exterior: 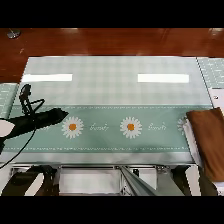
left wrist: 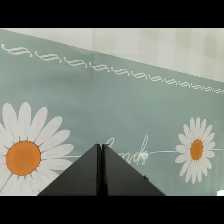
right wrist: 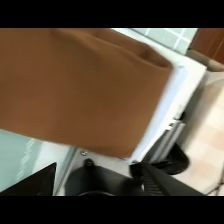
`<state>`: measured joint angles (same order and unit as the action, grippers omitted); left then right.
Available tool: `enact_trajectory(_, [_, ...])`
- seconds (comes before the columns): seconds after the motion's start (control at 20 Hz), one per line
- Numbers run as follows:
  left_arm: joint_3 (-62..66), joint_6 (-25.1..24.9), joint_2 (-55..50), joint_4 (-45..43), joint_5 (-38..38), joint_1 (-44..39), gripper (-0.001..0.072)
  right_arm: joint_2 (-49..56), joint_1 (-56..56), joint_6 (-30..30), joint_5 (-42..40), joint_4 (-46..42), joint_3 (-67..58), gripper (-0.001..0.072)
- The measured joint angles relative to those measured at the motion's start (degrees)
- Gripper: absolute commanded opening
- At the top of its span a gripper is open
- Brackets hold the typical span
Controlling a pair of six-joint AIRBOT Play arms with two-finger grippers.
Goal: Fold the shirts.
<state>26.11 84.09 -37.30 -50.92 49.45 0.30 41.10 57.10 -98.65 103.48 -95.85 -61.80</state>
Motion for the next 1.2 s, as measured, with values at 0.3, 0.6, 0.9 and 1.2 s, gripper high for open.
enact_trajectory(0.3, [11.72, -3.17, -7.72, -0.04, 0.61, -0.02, 0.0019, 6.25, -7.17, -1.07, -14.75, 27.50, 0.46, 0.0025])
enact_trajectory(0.6, [41.88, -4.72, -21.03, -2.38, 4.02, -6.08, 0.0018, 18.34, -41.77, 7.39, -38.71, 37.05, -8.90, 0.0025])
enact_trajectory(0.9, [42.18, 7.10, -27.56, -22.10, 8.31, -13.55, 0.0020, 35.82, -65.29, 7.52, -39.52, 18.80, -12.07, 0.0026])
enact_trajectory(1.2, [35.80, 11.30, -29.77, -28.85, 6.73, -12.07, 0.0020, 44.78, -69.29, 5.38, -35.28, 10.05, -12.55, 0.0026])
